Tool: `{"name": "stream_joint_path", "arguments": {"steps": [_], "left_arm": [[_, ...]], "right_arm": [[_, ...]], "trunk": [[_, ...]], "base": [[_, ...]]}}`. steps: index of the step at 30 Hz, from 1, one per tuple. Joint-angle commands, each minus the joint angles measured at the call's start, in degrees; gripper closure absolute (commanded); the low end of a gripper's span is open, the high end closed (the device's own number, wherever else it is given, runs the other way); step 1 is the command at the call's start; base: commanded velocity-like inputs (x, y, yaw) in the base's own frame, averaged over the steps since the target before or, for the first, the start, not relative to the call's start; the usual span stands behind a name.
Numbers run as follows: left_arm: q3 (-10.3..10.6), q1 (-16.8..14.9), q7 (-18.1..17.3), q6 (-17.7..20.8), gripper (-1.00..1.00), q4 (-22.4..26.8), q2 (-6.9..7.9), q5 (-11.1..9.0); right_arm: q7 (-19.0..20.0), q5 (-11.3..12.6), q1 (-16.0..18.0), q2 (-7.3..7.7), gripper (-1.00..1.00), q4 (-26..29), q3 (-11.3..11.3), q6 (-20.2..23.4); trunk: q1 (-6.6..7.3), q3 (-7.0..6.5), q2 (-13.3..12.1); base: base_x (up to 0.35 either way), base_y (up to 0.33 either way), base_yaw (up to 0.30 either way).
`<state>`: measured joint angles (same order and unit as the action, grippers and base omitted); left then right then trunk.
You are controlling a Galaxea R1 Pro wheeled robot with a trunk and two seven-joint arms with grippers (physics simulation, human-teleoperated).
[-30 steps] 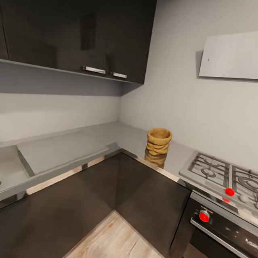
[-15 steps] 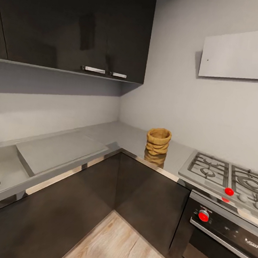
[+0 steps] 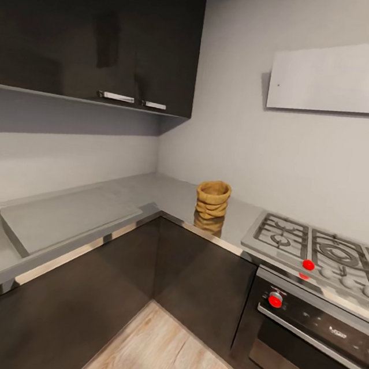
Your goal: In the kitchen, take the popcorn bag from the countertop, put it into the microwave, and heat it until the popcorn is cooked so the cooked popcorn ends up inside the bag.
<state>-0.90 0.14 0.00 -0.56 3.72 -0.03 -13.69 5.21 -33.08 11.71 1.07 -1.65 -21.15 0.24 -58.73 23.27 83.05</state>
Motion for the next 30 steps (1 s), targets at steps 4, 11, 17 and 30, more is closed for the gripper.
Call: {"name": "stream_joint_path", "arguments": {"steps": [4, 11, 17, 30], "left_arm": [[-0.1, 0.0, 0.0, -0.1, -1.0, 0.1, 0.07, -0.3], [-0.1, 0.0, 0.0, -0.1, -1.0, 0.1, 0.11, -0.3], [0.0, 0.0, -0.1, 0.0, -1.0, 0.1, 0.11, -0.3], [0.1, 0.0, -0.1, 0.0, -1.0, 0.1, 0.11, -0.3]], "right_arm": [[0.1, -0.4, 0.1, 0.04, -1.0, -0.1, -0.5, 0.0], [0.1, -0.4, 0.1, 0.08, -1.0, -0.1, -0.5, 0.0], [0.1, -0.4, 0.1, 0.08, -1.0, -0.1, -0.5, 0.0], [0.1, -0.4, 0.1, 0.22, -1.0, -0.1, -0.6, -0.1]], "trunk": [[0.0, 0.05, 0.0], [0.0, 0.05, 0.0], [0.0, 0.05, 0.0], [0.0, 0.05, 0.0]], "base": [[0.0, 0.0, -0.243], [0.002, 0.004, -0.243], [0.132, 0.198, -0.243], [0.197, 0.27, -0.243]]}}
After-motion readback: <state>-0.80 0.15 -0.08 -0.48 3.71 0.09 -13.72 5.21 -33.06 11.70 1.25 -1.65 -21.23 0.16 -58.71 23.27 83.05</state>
